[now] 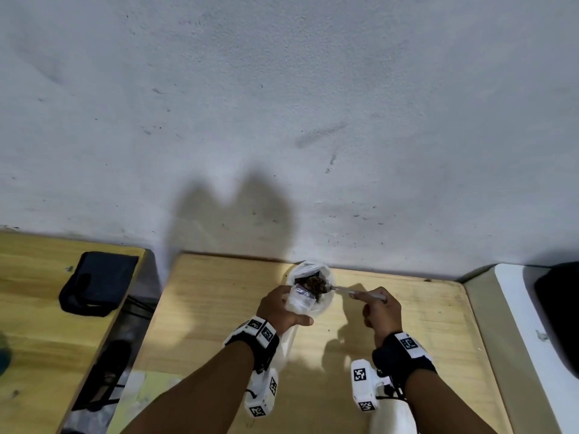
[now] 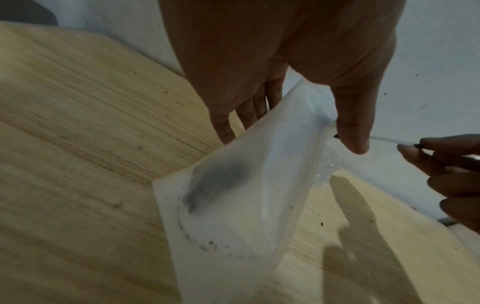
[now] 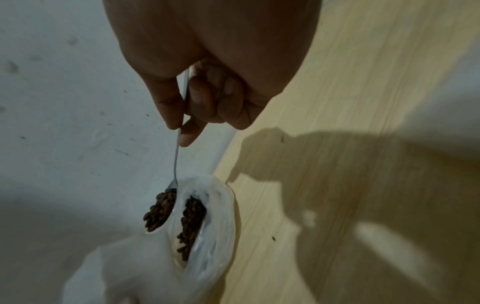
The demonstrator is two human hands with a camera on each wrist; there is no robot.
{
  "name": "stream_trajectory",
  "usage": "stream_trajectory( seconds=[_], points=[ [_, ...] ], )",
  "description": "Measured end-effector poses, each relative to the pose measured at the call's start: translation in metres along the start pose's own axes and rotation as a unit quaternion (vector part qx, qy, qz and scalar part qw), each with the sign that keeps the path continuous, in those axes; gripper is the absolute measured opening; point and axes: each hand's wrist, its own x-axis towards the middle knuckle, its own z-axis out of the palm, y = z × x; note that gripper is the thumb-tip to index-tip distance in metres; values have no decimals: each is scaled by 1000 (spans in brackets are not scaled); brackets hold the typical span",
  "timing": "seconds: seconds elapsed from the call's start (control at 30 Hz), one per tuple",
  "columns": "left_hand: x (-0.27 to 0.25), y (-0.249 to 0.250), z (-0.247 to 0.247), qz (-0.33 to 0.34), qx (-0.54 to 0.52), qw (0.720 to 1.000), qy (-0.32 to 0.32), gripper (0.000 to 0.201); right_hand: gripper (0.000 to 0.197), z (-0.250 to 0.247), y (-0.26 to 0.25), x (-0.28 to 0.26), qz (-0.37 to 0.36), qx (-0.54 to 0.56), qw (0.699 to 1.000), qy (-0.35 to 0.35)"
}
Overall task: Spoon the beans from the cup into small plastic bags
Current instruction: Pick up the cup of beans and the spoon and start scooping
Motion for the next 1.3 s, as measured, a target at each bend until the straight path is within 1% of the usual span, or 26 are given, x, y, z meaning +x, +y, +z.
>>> stream_trajectory(
  seconds=[0.1, 0.27, 0.33, 0.37, 0.4, 0.47, 0.53, 0.57, 0.6, 0.63, 0.7, 0.8, 0.97, 1.03, 1.1, 1.2, 1.3],
  points=[
    [-3, 1, 1, 8, 1, 1000, 9, 82, 19, -6, -9, -4, -32, 7, 999, -14],
    [-5, 2, 2, 12, 7, 1000, 14, 83, 22, -1, -22, -13, -79, -23, 995, -48],
    [-4, 1, 3, 18, 16, 1000, 14, 83, 29, 5, -24, -16, -116, -64, 989, -64],
    [-4, 1, 2, 18, 21, 1000, 13, 80, 32, 8, -24, -18, -139, -92, 983, -73],
    [-4, 2, 3, 16, 25, 999, 11, 73, 34, 10, -24, -19, -163, -118, 976, -85],
    [-4, 2, 2, 21, 26, 999, 3, 54, 36, 16, -21, -22, -201, -150, 962, -110],
    [-4, 3, 2, 21, 14, 1000, 2, 53, 35, 20, -21, -24, -218, -161, 955, -117],
    [-4, 3, 2, 19, 12, 1000, 5, 57, 34, 20, -21, -24, -220, -155, 957, -108],
    [-3, 3, 2, 13, 13, 1000, 6, 66, 33, 19, -21, -23, -215, -139, 963, -89],
    [-2, 3, 1, 7, 16, 1000, 6, 75, 32, 18, -21, -21, -205, -119, 969, -64],
    [1, 1, 1, -7, 16, 1000, 4, 85, 34, 15, -18, -16, -189, -94, 977, -13],
    [5, 0, -2, -16, 17, 1000, 4, 95, 33, 16, -11, -10, -199, -142, 969, 23],
    [8, 0, -7, -10, 18, 1000, -8, 96, 27, 28, 6, 2, -210, -252, 944, 36],
    [9, -1, -8, -1, 22, 1000, -12, 94, 28, 35, 13, 3, -199, -266, 942, 43],
    [11, -2, -8, 8, 26, 999, -18, 93, 31, 43, 19, 3, -184, -243, 951, 41],
    [13, -4, -10, 19, 23, 999, -24, 93, 35, 50, 27, 2, -141, -181, 973, 39],
    [13, -6, -11, 23, 23, 999, -26, 91, 38, 56, 32, -2, -111, -158, 980, 47]
  ],
)
